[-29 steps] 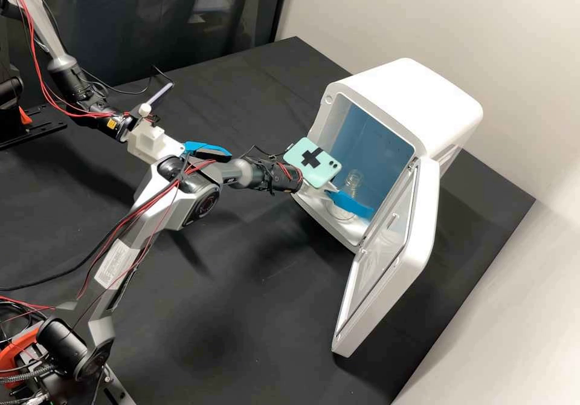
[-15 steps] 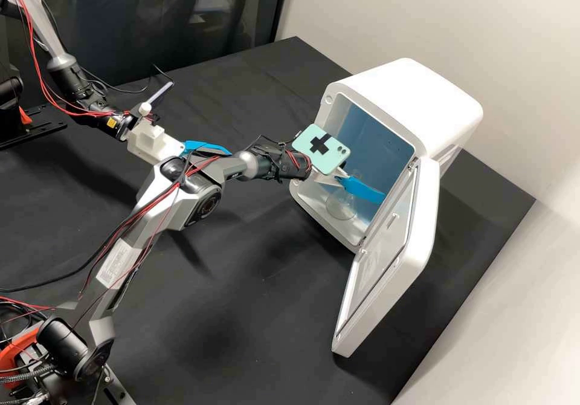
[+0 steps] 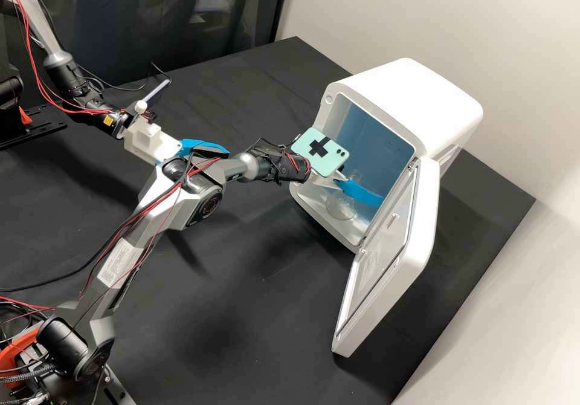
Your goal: Take the flask out of the incubator
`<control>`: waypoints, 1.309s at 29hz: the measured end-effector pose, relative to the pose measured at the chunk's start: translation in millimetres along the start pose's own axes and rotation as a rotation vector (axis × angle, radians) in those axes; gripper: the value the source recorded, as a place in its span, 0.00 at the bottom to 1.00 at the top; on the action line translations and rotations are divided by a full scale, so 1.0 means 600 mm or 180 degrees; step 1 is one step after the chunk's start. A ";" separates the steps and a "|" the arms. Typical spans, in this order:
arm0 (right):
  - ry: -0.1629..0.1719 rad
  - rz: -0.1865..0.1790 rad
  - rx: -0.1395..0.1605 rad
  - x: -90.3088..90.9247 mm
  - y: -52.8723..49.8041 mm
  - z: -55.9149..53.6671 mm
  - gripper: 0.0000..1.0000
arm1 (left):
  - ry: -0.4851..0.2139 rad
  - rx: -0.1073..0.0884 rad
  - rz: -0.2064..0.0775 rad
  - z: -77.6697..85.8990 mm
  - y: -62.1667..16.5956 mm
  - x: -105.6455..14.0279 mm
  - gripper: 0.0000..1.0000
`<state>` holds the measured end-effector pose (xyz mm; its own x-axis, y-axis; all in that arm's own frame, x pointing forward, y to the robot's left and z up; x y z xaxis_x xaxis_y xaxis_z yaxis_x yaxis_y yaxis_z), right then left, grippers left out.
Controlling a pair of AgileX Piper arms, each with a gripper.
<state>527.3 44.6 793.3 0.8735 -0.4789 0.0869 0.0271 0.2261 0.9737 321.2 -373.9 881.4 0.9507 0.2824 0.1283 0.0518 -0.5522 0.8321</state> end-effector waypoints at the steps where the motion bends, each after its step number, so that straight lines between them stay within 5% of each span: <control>1: 0.0000 0.0000 0.0000 0.000 0.000 0.000 1.00 | 0.0000 0.0000 0.0000 0.000 0.000 0.000 1.00; 2: 0.0000 0.0000 0.0000 0.000 0.000 0.000 0.00 | 0.0000 0.0000 0.0000 0.000 0.000 0.000 1.00; 14: 0.0025 0.0009 0.0150 0.000 -0.004 0.002 0.00 | -0.0005 0.0000 0.0026 0.001 0.004 -0.002 1.00; 38: 0.0021 -0.0143 0.0177 -0.002 -0.022 0.012 0.00 | 0.0010 -0.0013 0.0029 0.000 0.005 -0.002 1.00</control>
<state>522.7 36.3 782.1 0.8753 -0.4818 0.0417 0.0394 0.1571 0.9868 320.3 -375.7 883.5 0.9502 0.2798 0.1374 0.0419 -0.5514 0.8332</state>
